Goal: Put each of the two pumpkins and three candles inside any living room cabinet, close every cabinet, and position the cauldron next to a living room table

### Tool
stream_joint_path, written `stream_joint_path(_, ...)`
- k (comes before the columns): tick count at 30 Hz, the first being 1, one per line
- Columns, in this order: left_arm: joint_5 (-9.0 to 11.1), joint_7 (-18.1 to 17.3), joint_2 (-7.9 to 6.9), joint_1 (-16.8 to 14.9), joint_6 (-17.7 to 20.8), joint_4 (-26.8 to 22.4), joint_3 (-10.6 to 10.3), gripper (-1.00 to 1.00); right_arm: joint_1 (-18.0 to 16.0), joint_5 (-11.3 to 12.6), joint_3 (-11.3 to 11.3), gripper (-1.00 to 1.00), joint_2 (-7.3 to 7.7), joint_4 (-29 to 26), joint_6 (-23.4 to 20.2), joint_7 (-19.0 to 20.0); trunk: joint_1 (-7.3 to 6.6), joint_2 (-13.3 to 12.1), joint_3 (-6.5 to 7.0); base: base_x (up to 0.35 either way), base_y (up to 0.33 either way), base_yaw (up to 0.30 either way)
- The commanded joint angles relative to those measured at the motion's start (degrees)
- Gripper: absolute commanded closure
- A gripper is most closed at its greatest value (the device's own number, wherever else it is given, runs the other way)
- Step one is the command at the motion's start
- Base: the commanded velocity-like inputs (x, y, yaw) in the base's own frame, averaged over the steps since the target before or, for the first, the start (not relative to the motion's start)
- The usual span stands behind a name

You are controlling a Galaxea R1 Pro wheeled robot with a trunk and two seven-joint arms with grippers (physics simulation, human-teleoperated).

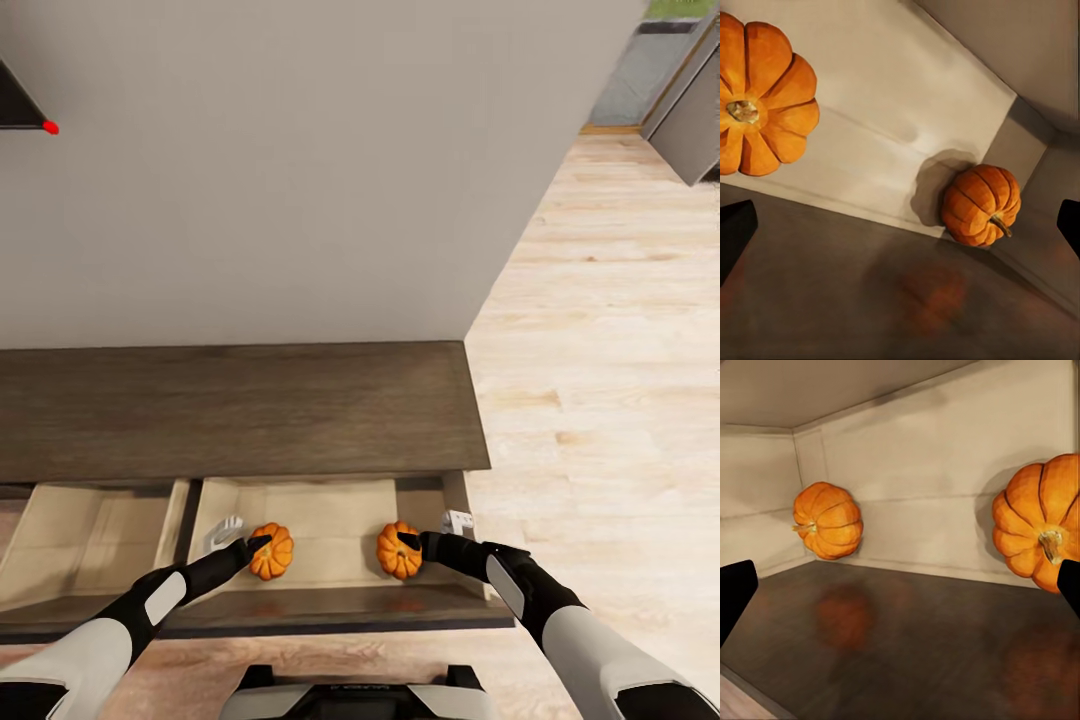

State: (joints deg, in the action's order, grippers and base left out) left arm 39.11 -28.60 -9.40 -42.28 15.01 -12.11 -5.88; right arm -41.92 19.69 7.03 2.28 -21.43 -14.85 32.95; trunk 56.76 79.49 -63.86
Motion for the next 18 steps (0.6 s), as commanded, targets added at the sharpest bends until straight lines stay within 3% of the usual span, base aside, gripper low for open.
stream_joint_path(1,0.00,-0.02,0.00,0.00,0.01,0.01,0.00,-1.00,0.00,-0.01,0.00,-1.00,-0.01,-0.01,0.00,0.00,0.00,0.00,0.09,0.000,0.000,-0.071)
stream_joint_path(9,0.00,-0.05,0.00,0.00,0.02,-0.01,0.00,-1.00,0.00,-0.01,0.00,-1.00,-0.08,0.06,0.00,0.00,0.00,0.00,0.82,-0.019,0.002,-0.071)
stream_joint_path(18,0.00,-0.05,0.05,0.00,0.02,-0.01,-0.02,-1.00,0.05,-0.01,0.00,-1.00,-0.17,0.07,0.00,0.04,0.00,0.00,1.63,-0.228,0.050,-0.071)
